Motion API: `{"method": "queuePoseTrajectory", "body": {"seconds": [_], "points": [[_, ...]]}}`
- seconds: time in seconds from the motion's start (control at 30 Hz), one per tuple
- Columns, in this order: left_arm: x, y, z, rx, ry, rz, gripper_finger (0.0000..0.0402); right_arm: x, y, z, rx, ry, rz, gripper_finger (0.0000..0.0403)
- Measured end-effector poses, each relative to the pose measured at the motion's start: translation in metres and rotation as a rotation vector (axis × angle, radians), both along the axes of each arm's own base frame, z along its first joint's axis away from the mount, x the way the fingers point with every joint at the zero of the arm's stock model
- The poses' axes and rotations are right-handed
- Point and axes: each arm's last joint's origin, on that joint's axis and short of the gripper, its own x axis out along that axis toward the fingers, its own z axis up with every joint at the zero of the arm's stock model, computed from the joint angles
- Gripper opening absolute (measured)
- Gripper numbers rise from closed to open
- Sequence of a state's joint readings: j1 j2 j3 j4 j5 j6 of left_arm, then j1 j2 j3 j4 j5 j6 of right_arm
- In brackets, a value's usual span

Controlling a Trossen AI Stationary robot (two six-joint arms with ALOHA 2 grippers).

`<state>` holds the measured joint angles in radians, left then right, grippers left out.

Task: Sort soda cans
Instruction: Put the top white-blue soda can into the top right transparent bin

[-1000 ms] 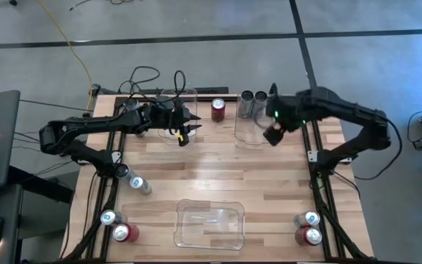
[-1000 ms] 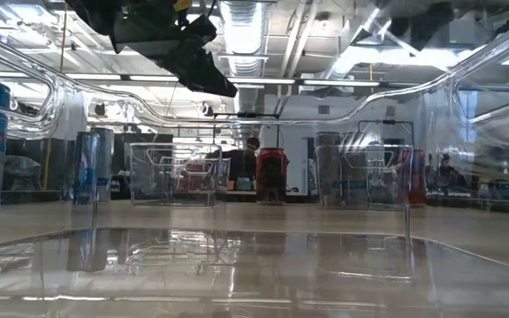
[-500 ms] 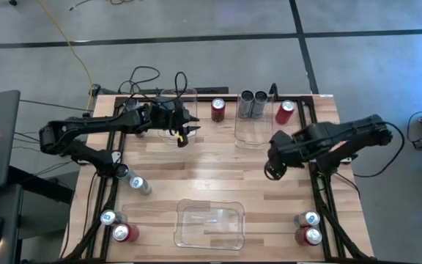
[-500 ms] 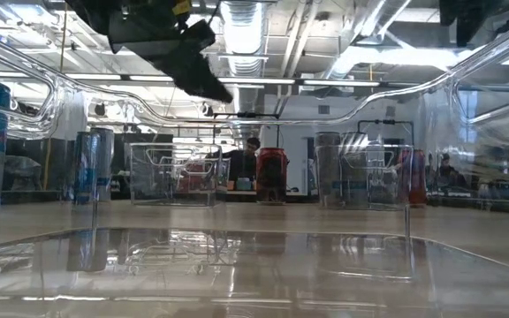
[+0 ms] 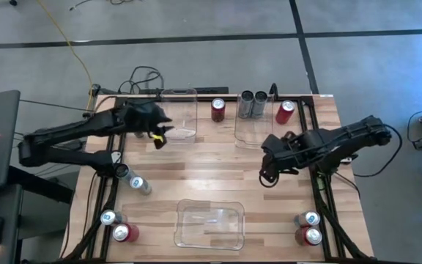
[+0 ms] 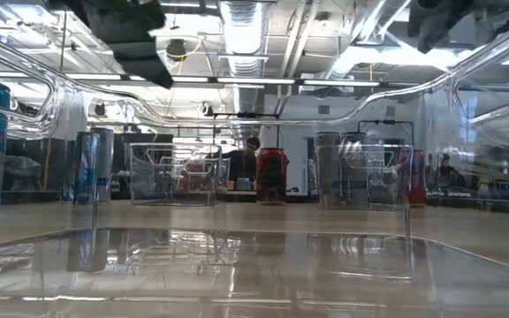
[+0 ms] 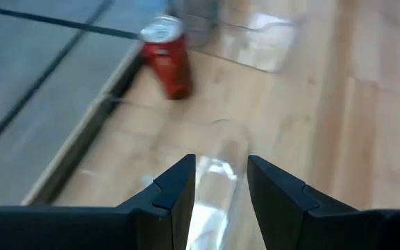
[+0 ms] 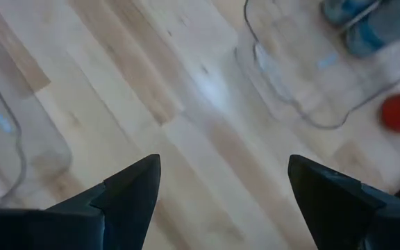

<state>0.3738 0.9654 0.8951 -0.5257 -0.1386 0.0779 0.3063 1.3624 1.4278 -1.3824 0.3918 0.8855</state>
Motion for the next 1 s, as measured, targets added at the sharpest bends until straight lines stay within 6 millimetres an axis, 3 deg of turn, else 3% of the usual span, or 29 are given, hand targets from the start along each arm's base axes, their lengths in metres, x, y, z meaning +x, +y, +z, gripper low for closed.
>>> {"method": "queuePoseTrajectory", "body": {"seconds": [0.2, 0.4, 0.77, 1.0], "points": [[-0.041, 0.001, 0.021, 0.093, -0.095, 0.33, 0.0133, 0.009, -0.013, -0.001, -0.036, -0.021, 0.035, 0.0333], [-0.069, 0.009, 0.02, 0.041, -0.099, 0.55, 0.0168, 0.011, -0.03, -0.001, -0.065, 0.008, 0.036, 0.0333], [-0.082, 0.058, 0.003, 0.031, 0.064, 0.843, 0.0257, 0.016, -0.053, 0.0, -0.094, 0.018, 0.046, 0.0333], [-0.077, 0.06, 0.004, -0.005, 0.051, 0.857, 0.0294, 0.018, -0.068, 0.001, -0.108, 0.022, 0.032, 0.0333]]}}
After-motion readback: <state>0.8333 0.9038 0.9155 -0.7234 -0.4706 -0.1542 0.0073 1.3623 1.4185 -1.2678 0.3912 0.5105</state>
